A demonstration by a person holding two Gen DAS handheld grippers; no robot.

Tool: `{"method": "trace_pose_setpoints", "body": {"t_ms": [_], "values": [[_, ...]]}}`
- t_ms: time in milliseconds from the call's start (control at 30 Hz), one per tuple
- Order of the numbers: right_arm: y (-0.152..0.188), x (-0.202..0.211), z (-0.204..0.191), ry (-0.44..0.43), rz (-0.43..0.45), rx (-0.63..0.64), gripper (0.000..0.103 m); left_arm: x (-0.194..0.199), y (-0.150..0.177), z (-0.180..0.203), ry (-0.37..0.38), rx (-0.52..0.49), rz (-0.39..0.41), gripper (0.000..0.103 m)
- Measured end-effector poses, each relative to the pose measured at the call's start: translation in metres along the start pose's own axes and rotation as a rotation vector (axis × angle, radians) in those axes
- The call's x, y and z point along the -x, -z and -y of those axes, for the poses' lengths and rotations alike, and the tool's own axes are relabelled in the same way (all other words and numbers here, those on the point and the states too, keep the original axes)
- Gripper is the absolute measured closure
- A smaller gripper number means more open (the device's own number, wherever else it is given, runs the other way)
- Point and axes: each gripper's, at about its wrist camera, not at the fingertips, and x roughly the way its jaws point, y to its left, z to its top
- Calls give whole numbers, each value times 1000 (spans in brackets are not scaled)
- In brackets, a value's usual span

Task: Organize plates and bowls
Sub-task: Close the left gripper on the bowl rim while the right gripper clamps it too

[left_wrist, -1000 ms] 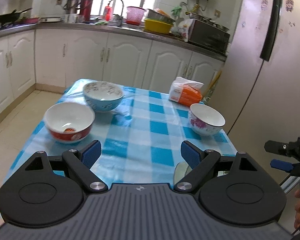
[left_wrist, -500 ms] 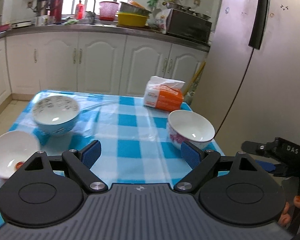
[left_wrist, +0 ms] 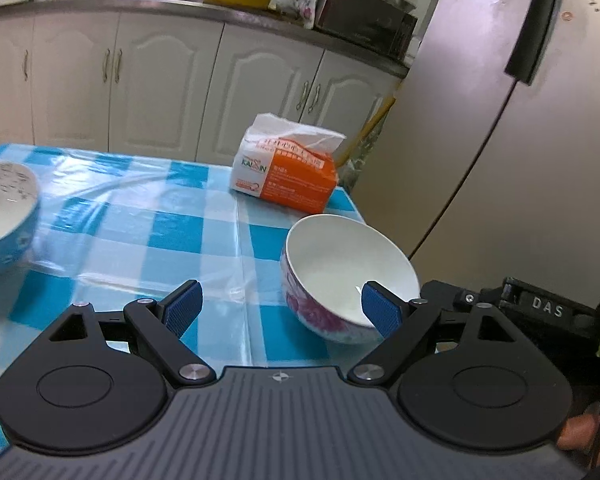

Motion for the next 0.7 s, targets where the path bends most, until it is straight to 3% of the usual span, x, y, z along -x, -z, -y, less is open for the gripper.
{"method": "trace_pose_setpoints", "body": {"t_ms": [100, 500, 700], "values": [[-6, -5, 8, -1, -4, -24, 41, -21, -6, -3, -2, 16, -26, 0], [-14, -26, 14, -31, -35, -36, 41, -75, -18, -8, 32, 62, -156, 16], [-18, -38, 18, -35, -57, -54, 50, -92, -19, -6, 37, 77, -186, 38]]}}
